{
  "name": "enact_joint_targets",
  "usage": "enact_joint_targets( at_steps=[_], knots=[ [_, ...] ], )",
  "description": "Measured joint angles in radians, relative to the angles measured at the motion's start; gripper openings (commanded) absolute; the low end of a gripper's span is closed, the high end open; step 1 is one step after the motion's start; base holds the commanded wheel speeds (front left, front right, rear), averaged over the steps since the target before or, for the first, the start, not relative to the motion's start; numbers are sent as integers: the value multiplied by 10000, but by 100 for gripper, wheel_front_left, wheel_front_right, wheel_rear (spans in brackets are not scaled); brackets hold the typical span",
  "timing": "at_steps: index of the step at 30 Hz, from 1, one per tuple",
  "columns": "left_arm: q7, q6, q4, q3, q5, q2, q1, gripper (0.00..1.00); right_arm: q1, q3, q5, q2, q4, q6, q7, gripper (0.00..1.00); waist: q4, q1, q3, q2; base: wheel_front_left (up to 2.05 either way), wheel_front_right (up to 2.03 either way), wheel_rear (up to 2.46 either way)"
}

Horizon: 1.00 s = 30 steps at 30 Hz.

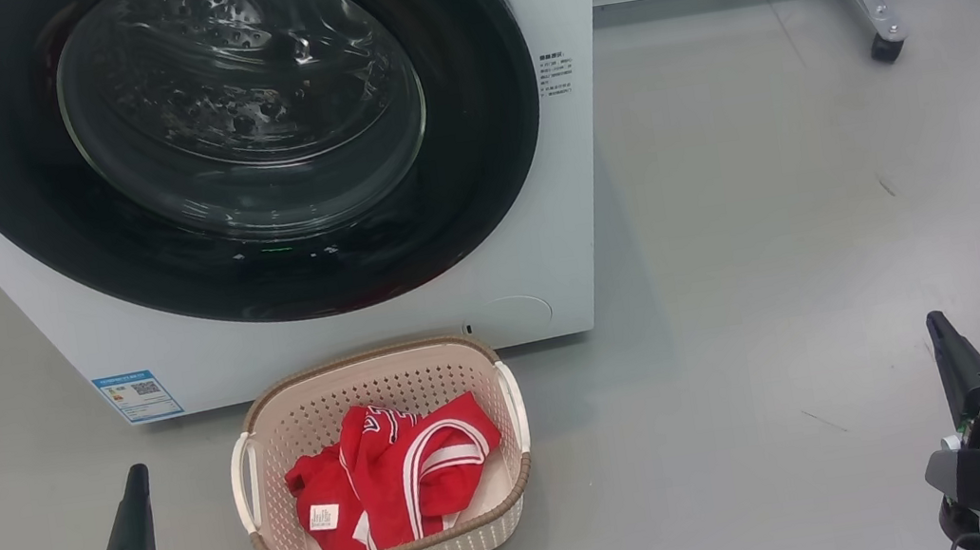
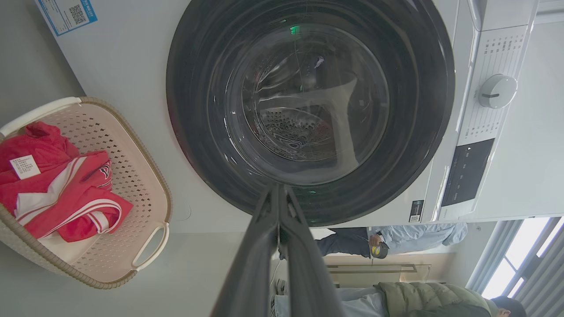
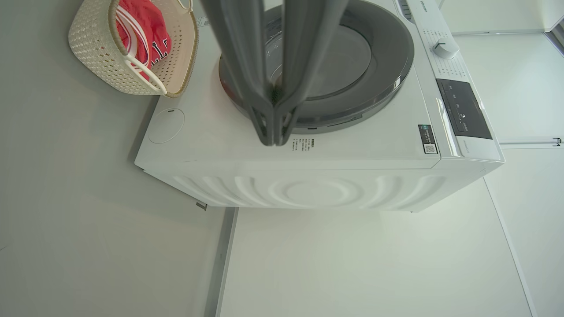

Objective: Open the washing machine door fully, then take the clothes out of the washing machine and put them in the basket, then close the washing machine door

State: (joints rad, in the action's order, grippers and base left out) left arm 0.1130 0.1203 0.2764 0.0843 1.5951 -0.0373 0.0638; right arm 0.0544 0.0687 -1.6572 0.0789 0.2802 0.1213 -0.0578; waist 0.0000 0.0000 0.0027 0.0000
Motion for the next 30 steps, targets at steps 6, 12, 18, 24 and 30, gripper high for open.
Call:
enact_joint_targets(
  at_steps=[6, 12, 18, 24, 30],
  knots=[
    [0, 0, 0, 0, 0, 0, 0, 0, 1, 6, 0, 0, 2, 0, 0, 0, 0, 0, 0, 0, 0, 0, 0],
    [0, 0, 0, 0, 2, 0, 0, 0, 2, 12, 0, -2, 4, 0, -2, 0, 0, 0, 0, 0, 0, 0, 0],
    [0, 0, 0, 0, 2, 0, 0, 0, 3, 17, 2, -2, 4, 0, -2, 0, 0, 0, 0, 0, 0, 0, 0],
    [0, 0, 0, 0, 2, 0, 0, 0, 4, 25, 2, -2, 2, 0, -2, 0, -1, 0, 0, 0, 0, 0, 0],
    [0, 0, -2, 0, 2, 0, 0, 0, 4, 33, 2, -4, 2, 0, -2, 0, -1, 0, 0, 0, 0, 0, 0]
  ],
)
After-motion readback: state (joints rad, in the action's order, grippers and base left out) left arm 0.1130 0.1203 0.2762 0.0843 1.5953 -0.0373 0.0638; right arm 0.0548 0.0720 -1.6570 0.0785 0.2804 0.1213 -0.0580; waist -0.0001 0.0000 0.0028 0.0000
